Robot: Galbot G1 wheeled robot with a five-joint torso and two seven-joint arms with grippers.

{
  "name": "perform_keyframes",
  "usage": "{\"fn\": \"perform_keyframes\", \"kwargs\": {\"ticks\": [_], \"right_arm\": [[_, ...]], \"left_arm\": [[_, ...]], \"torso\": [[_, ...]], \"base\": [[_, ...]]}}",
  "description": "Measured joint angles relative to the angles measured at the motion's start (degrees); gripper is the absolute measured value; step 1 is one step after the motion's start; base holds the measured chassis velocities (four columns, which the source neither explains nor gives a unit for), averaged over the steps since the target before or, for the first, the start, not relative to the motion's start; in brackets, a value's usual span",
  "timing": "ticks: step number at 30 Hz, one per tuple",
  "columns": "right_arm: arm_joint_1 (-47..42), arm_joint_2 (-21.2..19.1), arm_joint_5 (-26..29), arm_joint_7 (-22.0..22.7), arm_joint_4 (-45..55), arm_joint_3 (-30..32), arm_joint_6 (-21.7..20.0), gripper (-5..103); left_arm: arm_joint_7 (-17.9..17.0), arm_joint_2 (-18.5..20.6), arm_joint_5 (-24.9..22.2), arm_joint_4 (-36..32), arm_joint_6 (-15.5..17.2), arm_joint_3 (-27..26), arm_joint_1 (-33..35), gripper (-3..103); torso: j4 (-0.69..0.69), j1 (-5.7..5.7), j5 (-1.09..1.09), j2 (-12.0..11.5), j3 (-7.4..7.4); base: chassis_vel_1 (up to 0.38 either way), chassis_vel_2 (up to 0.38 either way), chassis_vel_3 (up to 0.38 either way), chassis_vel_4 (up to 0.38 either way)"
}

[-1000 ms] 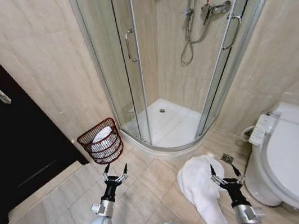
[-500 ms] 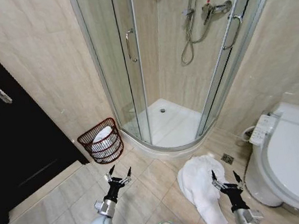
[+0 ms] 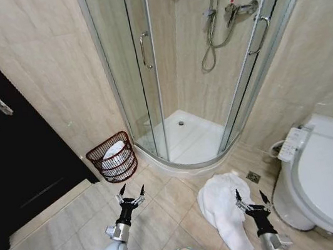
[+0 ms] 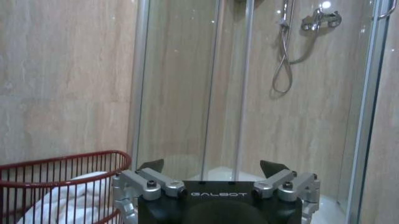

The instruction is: Discard the used towel into the hamper.

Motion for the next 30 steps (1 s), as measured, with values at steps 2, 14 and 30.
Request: {"fn": "perform_keyframes", "kwargs": {"ticks": [2, 14, 30], "right_arm": [[0.0, 0.0, 0.0, 0.0, 0.0, 0.0, 0.1, 100], [0.1, -0.1, 0.0, -0.2, -0.2, -0.1, 0.2, 100], [0.0, -0.2, 0.0, -0.8, -0.1, 0.9, 0.2, 100]], "left_arm": [[0.0, -0.1, 0.1, 0.1, -0.1, 0.0, 0.0, 100], [0.2, -0.2, 0.3, 1.3, -0.9, 0.1, -0.4, 100], [0.3, 0.5, 0.2, 2.0, -0.7, 0.3, -1.3, 100]], "torso": [[0.0, -0.18, 0.0, -0.3, -0.18], [0.0, -1.83, 0.0, -3.8, -1.92], [0.0, -3.86, 0.0, -8.0, -4.11]], "base": [[0.0, 0.0, 0.0, 0.0], [0.0, 0.0, 0.0, 0.0], [0.0, 0.0, 0.0, 0.0]]}}
